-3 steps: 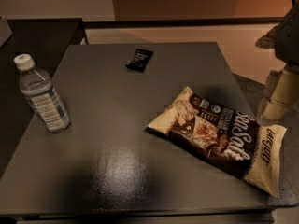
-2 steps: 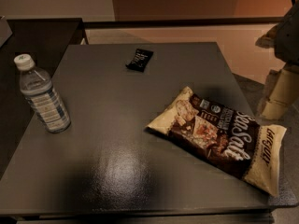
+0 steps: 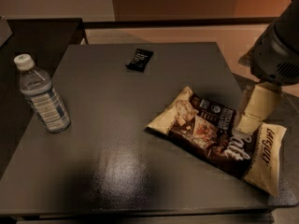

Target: Move brown chip bag near rxbar chocolate

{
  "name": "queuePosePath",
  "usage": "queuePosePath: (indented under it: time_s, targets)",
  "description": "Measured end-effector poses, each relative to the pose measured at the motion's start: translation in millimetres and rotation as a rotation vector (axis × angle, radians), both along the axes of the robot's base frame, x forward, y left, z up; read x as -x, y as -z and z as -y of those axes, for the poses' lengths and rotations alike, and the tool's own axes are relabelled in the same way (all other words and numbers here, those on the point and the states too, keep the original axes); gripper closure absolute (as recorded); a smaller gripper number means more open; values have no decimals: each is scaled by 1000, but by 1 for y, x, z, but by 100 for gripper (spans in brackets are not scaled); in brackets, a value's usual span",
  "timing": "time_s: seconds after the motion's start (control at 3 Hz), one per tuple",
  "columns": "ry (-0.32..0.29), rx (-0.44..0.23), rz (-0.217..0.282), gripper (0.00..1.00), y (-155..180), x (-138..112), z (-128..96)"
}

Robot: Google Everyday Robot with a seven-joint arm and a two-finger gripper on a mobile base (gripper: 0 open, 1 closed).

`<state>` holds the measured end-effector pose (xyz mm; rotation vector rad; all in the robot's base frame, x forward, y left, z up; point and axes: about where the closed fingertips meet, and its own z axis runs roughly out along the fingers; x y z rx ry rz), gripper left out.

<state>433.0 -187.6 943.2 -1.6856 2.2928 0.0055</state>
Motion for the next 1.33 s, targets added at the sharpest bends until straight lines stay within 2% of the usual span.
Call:
queuePosePath:
  time_s: [0.33, 0.67, 1.33]
  targets:
    - [32, -36, -17, 0, 23, 0, -19]
    - [56, -75, -10, 0, 43, -9, -37]
    - [59, -136, -23, 0, 85, -34, -74]
